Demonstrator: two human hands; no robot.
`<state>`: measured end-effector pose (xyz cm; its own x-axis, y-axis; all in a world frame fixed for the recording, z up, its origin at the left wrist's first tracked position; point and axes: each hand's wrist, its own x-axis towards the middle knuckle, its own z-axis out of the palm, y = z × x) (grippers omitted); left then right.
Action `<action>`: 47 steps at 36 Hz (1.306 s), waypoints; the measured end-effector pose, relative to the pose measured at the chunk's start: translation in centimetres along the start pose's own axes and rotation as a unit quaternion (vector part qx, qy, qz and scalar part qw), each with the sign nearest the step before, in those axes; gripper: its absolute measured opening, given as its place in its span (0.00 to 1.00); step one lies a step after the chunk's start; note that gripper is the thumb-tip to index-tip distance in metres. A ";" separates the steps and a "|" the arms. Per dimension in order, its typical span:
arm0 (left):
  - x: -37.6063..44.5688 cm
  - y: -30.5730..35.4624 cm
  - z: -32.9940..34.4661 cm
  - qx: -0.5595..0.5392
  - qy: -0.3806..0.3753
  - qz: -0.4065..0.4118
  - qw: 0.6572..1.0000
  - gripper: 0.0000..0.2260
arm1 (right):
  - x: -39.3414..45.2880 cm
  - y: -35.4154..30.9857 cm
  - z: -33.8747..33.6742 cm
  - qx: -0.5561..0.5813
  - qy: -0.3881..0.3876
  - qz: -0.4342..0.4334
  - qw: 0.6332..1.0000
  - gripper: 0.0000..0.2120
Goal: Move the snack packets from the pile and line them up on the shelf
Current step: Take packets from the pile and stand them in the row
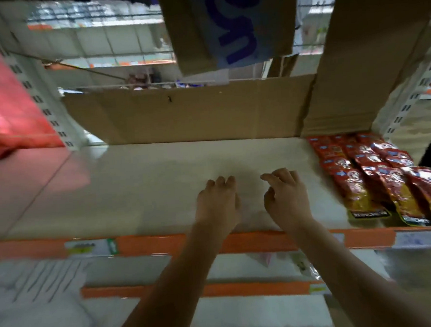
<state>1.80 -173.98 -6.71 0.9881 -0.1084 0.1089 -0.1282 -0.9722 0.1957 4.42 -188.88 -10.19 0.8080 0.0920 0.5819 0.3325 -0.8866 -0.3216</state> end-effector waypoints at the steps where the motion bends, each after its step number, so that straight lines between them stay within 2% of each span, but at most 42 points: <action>1: -0.4 -1.5 -0.3 0.004 0.005 -0.008 1.000 0.19 | 0.2 -1.3 0.8 0.000 -0.002 -0.015 1.000 0.18; 6: -2.8 -10.0 -2.0 0.008 0.043 -0.043 0.998 0.19 | 0.5 -8.2 4.6 0.012 -0.020 -0.065 0.998 0.16; 14: -7.7 -24.7 -5.8 0.020 0.070 -0.071 0.995 0.17 | 0.1 -22.0 10.4 0.022 -0.047 -0.074 0.996 0.15; 18: -10.2 -31.9 -7.7 0.016 0.092 -0.084 0.992 0.17 | 0.0 -29.6 13.1 0.043 -0.045 -0.090 0.994 0.19; 20: -11.4 -35.0 -8.4 0.018 0.100 -0.095 0.990 0.17 | 0.0 -32.8 14.2 0.057 -0.048 -0.091 0.993 0.17; 25: -14.3 -41.9 -9.6 0.017 0.123 -0.108 0.986 0.15 | -0.1 -40.0 16.6 0.075 -0.106 -0.086 0.988 0.15; 29: -15.8 -46.8 -10.5 0.003 0.133 -0.143 0.981 0.13 | 0.3 -44.8 18.4 0.080 -0.150 -0.103 0.980 0.14; 34: -16.5 -52.2 -11.4 0.004 0.153 -0.174 0.973 0.12 | 1.7 -49.9 20.9 0.103 -0.165 -0.123 0.973 0.17; 40: -15.5 -58.6 -11.6 -0.014 0.153 -0.191 0.969 0.13 | 4.1 -54.8 25.0 0.087 -0.198 -0.142 0.966 0.16; 47: -13.8 -67.2 -12.8 0.003 0.156 -0.210 0.965 0.15 | 7.3 -60.3 30.4 0.125 -0.191 -0.119 0.966 0.16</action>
<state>-4.31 -104.44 -8.87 0.8792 0.3632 0.3083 0.2802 -0.9177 0.2817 5.03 -120.92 -9.27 0.7987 0.4835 0.3582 0.6000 -0.6861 -0.4115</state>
